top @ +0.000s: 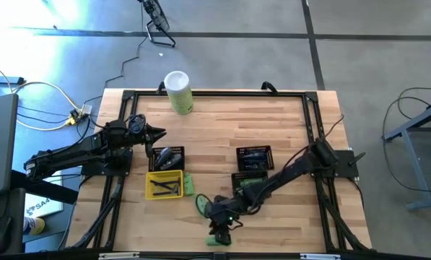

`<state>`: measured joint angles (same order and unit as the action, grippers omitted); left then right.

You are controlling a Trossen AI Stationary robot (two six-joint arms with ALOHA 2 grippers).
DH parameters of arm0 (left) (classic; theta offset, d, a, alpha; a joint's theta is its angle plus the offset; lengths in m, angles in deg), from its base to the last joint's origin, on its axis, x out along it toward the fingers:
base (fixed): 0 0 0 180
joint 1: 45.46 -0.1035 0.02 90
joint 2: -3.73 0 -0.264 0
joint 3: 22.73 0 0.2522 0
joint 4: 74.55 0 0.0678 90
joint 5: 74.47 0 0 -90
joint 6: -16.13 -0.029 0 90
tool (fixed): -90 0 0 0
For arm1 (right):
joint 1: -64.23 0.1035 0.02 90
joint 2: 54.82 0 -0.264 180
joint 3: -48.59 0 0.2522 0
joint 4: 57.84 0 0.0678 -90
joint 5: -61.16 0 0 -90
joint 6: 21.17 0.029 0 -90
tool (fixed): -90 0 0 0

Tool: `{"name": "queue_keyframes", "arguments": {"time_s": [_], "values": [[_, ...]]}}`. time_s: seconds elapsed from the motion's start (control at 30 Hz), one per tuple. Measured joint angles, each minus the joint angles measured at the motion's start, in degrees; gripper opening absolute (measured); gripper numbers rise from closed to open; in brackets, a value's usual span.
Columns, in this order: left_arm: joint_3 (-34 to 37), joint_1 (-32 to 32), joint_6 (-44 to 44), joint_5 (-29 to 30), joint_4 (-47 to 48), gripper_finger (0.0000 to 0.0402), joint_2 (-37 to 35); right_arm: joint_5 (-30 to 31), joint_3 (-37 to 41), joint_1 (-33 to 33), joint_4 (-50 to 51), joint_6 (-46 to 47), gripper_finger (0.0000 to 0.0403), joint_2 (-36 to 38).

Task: Pick & Place Travel size toiletries
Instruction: Put the green shampoo into the bottom right black bin

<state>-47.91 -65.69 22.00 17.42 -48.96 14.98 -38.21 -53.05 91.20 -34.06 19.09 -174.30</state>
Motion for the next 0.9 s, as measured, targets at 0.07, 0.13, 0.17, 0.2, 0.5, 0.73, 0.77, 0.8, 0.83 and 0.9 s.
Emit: {"name": "queue_keyframes", "arguments": {"time_s": [0.07,0.13,0.17,0.2,0.5,0.73,0.77,0.8,0.83,0.9], "values": [[0.00,0.00,0.00,0.01,0.02,0.0063,0.00,-2.22,0.00,0.53,0.00,1.03,0.0094,0.00],[0.00,0.00,0.00,0.00,0.02,0.0063,0.00,-3.73,0.00,1.14,0.16,1.80,0.0064,0.00],[0.00,0.00,0.00,0.00,0.02,0.0063,0.02,-4.53,0.00,1.44,0.17,1.84,0.0049,0.00],[0.00,-0.02,0.00,0.00,0.03,0.0063,0.00,-5.26,0.00,1.75,0.03,1.86,0.0034,0.00],[0.00,-0.02,0.42,0.00,0.07,0.0063,0.00,-2.67,0.07,3.45,2.12,1.67,0.0003,-1.00],[0.00,0.00,0.44,0.00,0.11,0.0063,0.00,-2.72,-0.09,3.39,0.50,3.01,0.0003,-3.49],[0.00,0.00,0.42,0.00,0.11,0.0063,0.02,-2.79,-0.02,3.52,0.81,3.19,0.0003,-3.96],[0.00,0.00,0.44,0.00,0.13,0.0063,0.00,-2.96,0.09,3.68,0.62,3.28,0.0003,-4.66],[0.00,-0.02,0.44,0.00,0.17,0.0063,0.00,-3.41,0.09,3.77,-1.61,3.50,0.0003,-5.50],[0.00,0.00,0.44,0.00,0.39,0.0063,0.01,-3.76,0.09,4.21,-3.92,3.30,0.0003,-5.97]]}}
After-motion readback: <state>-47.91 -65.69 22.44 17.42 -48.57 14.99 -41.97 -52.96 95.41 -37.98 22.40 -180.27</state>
